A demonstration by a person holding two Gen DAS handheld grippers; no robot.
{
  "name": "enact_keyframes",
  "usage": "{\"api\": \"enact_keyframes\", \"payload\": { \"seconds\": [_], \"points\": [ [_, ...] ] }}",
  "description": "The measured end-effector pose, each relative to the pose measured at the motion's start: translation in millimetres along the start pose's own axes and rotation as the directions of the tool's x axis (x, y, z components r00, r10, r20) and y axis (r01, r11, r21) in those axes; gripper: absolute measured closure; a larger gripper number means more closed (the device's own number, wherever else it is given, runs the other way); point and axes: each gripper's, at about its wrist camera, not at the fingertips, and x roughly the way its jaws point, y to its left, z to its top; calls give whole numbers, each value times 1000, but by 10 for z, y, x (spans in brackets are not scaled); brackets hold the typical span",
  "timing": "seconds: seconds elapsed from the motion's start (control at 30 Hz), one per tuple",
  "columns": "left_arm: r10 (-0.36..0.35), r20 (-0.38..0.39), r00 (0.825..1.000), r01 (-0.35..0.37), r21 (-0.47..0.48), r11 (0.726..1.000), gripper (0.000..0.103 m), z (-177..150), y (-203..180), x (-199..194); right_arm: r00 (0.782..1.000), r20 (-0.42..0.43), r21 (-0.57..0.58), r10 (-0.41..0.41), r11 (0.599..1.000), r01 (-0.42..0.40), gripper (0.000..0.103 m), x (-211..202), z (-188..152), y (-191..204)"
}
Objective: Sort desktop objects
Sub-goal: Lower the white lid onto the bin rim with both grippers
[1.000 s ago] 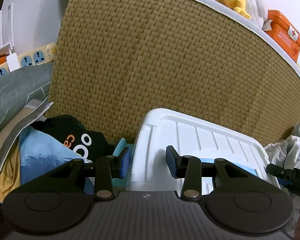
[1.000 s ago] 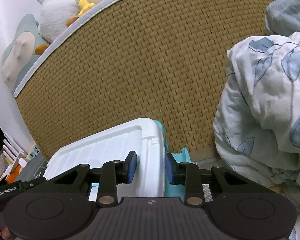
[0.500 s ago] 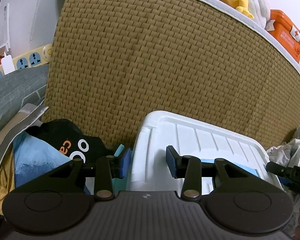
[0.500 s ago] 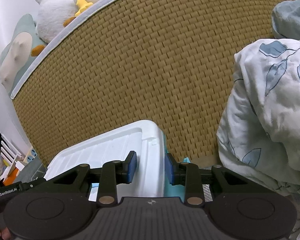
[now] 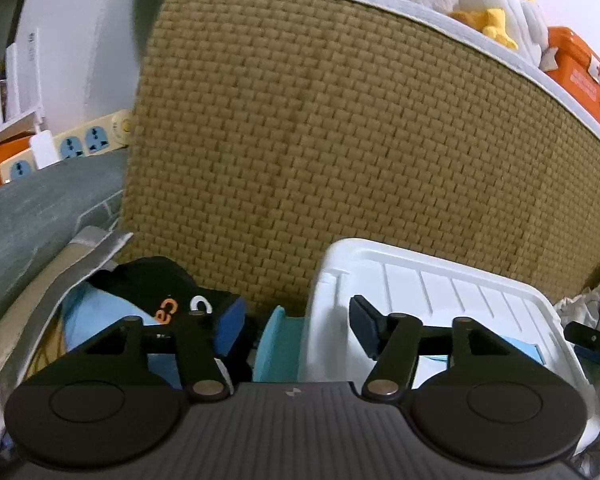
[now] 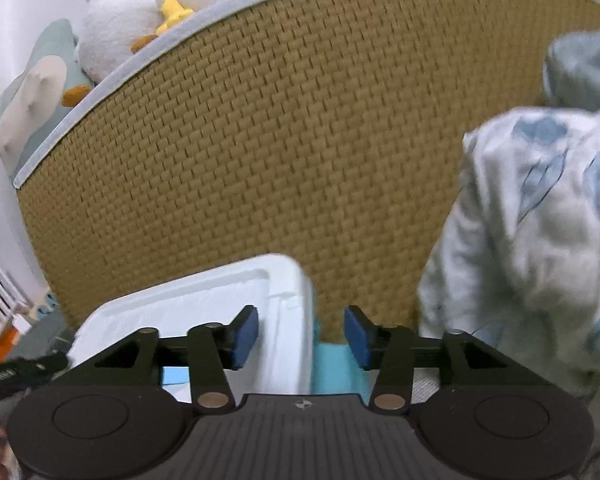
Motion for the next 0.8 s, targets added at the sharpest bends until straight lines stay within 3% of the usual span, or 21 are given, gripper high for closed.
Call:
{"api": "enact_keyframes", "payload": {
  "seconds": [0.1,0.17,0.3,0.37,0.5,0.8],
  "points": [
    [18,17,1000,-18,7,1000,17,-8,20,-51,1000,24,-15,-6,1000,7,42,-68,-23,33],
    [20,28,999,-21,27,999,13,-40,-13,-166,999,51,-52,-17,998,20,38,-138,-54,102],
    [0,43,999,-1,39,999,8,-129,-34,-332,992,126,-176,-30,983,52,32,-349,-183,343],
    [-4,53,999,1,49,999,5,-171,-47,-391,991,136,-208,-14,977,42,27,-440,-270,429],
    [2,77,997,-7,63,998,1,-238,-87,-477,991,131,-255,-1,966,35,27,-518,-427,549],
    [-4,111,994,-13,150,989,0,-509,-270,-749,992,119,-249,-53,965,81,26,-680,-582,641]
  ]
}}
